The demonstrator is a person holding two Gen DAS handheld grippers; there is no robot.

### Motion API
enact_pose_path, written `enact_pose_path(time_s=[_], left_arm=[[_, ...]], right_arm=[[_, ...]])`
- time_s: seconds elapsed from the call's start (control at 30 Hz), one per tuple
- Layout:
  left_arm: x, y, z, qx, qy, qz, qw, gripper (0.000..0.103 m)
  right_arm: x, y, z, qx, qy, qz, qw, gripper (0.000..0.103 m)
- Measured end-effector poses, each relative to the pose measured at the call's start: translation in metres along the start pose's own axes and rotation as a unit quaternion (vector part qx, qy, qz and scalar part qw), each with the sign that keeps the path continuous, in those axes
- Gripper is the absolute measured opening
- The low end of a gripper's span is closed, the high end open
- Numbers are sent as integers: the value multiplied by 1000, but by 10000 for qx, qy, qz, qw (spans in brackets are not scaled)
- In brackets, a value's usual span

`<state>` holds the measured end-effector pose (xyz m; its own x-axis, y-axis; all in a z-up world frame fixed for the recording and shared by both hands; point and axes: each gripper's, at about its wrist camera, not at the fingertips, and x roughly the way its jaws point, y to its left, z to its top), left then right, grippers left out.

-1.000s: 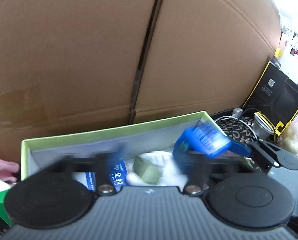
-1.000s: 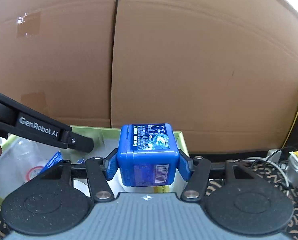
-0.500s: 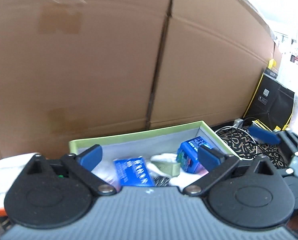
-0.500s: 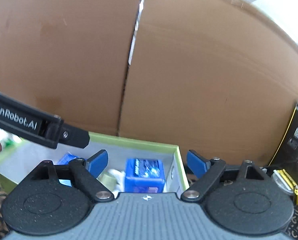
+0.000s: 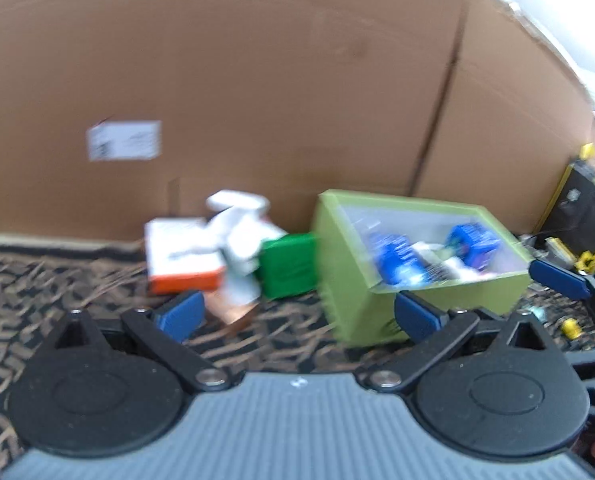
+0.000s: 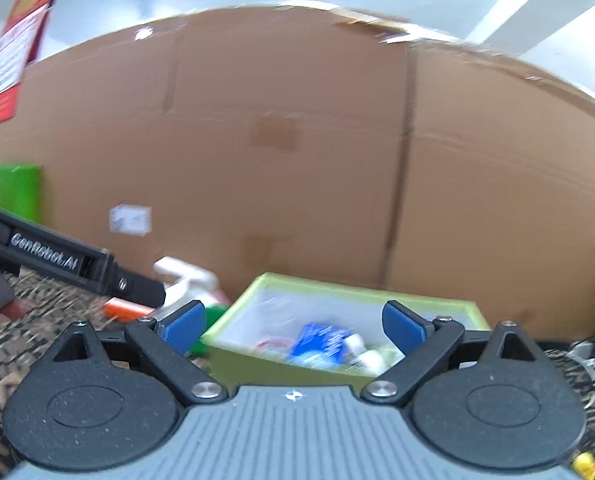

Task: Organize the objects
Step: 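Withdraw both tools from the green box toward the pile, then grasp the white-orange box with the left tool while the right tool grasps the copper box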

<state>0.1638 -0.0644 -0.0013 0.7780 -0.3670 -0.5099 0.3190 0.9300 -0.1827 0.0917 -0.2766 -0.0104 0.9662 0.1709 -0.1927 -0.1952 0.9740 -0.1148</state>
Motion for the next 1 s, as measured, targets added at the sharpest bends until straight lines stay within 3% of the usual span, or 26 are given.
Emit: enact_pose_path(time_s=[0.13, 0.23, 0.43, 0.63, 0.7, 0.8, 1.0], left_arm=[[11, 36, -10, -352, 305, 262, 9986, 103], [24, 58, -8, -582, 337, 451, 9967, 103], [68, 70, 14, -647, 356, 744, 9945, 103], [112, 67, 33, -505, 537, 764, 9943, 90], [123, 71, 34, -494, 729, 711, 9936, 73], [124, 79, 31, -503, 821, 580, 9937, 71], [97, 90, 26, -312, 940, 462, 9940, 71]], right_arm=[[3, 34, -14, -12, 266, 376, 9989, 97], [10, 52, -20, 58, 508, 645, 9966, 91], [16, 72, -22, 135, 645, 847, 9942, 89], [28, 81, -19, 143, 832, 1026, 9911, 75], [35, 86, -19, 122, 905, 1097, 9898, 69], [47, 93, -17, 66, 941, 1203, 9883, 63], [87, 104, -18, 41, 1156, 1289, 9849, 62]])
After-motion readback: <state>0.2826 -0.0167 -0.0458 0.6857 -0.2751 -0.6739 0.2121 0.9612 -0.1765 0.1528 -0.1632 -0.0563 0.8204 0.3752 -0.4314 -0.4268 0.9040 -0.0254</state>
